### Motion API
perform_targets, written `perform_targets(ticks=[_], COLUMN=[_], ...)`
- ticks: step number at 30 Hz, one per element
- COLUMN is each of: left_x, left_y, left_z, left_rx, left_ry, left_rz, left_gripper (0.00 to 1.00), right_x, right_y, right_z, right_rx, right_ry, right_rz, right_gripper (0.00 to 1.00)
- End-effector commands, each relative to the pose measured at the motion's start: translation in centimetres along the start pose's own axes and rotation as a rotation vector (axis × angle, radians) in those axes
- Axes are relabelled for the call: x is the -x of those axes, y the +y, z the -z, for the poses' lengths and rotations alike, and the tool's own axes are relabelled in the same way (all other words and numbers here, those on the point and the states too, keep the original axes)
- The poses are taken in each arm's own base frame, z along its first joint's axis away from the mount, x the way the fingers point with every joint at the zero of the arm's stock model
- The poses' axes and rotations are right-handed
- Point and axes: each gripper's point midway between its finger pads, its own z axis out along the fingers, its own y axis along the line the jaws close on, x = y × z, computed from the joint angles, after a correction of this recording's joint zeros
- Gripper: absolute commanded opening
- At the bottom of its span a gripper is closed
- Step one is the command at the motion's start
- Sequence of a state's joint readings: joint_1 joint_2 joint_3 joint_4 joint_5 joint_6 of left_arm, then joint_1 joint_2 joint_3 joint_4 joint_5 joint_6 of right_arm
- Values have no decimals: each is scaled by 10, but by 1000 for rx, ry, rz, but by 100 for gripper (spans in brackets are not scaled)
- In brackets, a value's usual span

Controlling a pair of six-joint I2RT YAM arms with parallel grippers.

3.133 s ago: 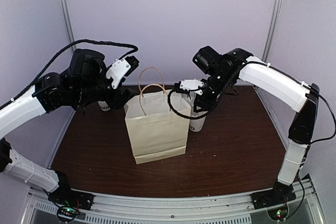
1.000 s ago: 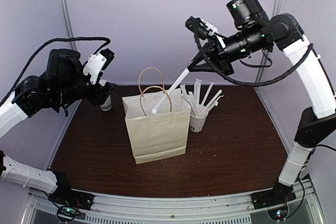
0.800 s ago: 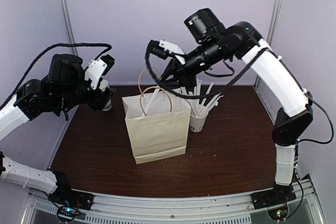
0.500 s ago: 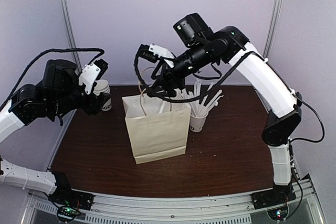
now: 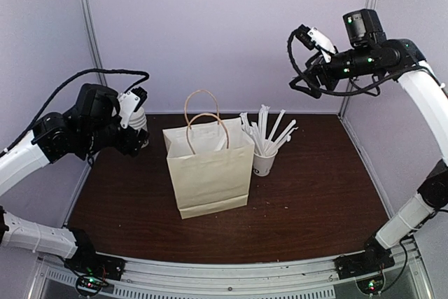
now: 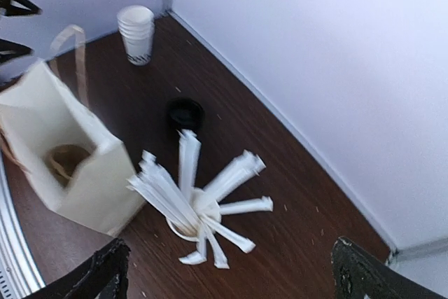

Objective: Pack the takeout coffee

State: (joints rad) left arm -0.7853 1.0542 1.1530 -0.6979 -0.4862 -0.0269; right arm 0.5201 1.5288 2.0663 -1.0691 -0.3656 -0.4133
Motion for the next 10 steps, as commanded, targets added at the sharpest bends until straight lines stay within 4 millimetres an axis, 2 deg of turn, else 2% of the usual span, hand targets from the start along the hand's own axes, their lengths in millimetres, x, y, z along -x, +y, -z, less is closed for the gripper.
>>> perform_targets(ticks=[1,2,4,7,10], left_x=[4,0,-7,-12,-12], left_y=[23,28,37,41,35], left_z=[-12,-16,-24,-30,-31], left_rx=[14,13,13,7,-22], left_ry=[-10,2,25,35,22], left_rz=[125,153,215,276,297], left_gripper=[88,88,88,88,89], right_x=[-65,-84,-117,-137,-148], right_y=[-89,-109,-127,-130,-127], right_z=[0,8,18,30,29], right_rx=[-308,-398,-480,-469,-436], right_ry=[43,54,86,38,35], right_rz=[-267,-332,-426,-505,-528], right_gripper=[100,100,100,100,100])
